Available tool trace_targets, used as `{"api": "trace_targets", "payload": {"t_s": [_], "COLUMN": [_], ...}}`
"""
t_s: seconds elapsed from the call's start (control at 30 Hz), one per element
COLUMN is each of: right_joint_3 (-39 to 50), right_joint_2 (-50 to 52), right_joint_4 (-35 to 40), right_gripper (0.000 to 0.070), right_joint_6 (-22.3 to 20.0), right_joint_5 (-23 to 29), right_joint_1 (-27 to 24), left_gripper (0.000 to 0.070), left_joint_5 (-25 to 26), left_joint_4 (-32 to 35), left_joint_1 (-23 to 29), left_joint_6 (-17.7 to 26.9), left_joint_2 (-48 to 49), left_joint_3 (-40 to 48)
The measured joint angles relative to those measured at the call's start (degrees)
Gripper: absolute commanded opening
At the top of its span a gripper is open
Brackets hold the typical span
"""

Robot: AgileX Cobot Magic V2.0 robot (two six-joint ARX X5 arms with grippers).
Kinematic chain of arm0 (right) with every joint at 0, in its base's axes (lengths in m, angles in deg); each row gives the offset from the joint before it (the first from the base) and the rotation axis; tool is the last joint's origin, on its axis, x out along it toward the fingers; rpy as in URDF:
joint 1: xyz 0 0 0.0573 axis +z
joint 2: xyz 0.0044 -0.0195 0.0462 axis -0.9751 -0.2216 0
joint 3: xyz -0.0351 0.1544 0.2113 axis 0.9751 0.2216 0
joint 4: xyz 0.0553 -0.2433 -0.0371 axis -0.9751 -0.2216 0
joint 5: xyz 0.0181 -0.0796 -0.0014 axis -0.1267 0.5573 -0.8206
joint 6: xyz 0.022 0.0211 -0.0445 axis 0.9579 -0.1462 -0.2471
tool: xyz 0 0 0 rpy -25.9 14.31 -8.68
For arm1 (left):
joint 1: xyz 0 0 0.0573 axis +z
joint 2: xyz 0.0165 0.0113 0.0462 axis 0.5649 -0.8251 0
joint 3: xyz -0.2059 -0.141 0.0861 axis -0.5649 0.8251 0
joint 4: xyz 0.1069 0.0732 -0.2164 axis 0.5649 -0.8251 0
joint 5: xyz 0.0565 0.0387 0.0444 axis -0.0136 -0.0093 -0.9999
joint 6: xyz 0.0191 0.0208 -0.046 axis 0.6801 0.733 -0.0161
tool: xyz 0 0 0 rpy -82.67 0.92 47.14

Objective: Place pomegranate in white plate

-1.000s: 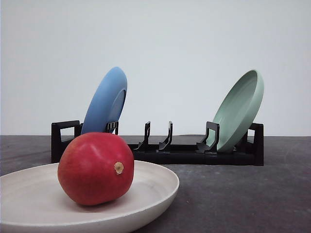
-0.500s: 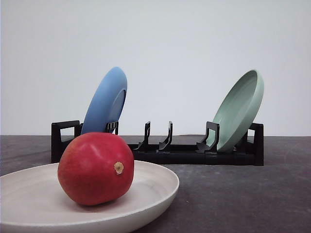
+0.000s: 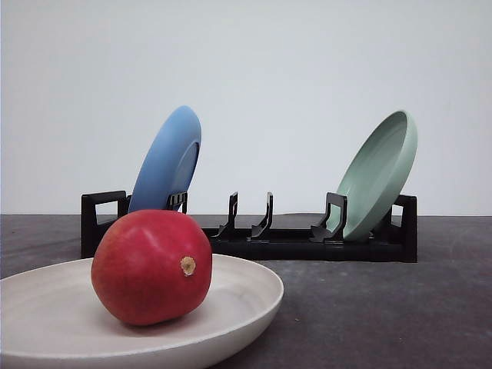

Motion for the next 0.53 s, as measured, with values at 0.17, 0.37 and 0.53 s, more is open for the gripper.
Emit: {"api": "trace_targets", "payload": {"t_s": [0.17,0.37,0.53], "right_joint_3": [0.0,0.0,0.0], "right_joint_2": [0.0,0.0,0.0], "right_joint_4": [0.0,0.0,0.0], "right_gripper": [0.0037,0.0037,0.0037], "right_joint_6": [0.0,0.0,0.0], "right_joint_5": [0.0,0.0,0.0], "right_joint_1": [0.0,0.0,0.0], "left_gripper": [0.0023,0.0023,0.0023], "left_joint_5": [0.0,0.0,0.0], "left_joint_4": [0.0,0.0,0.0], "left_joint_1": [0.0,0.0,0.0], "left_joint_6": [0.0,0.0,0.0], "left_joint_2": [0.0,0.0,0.0], "left_joint_3": [0.0,0.0,0.0]}}
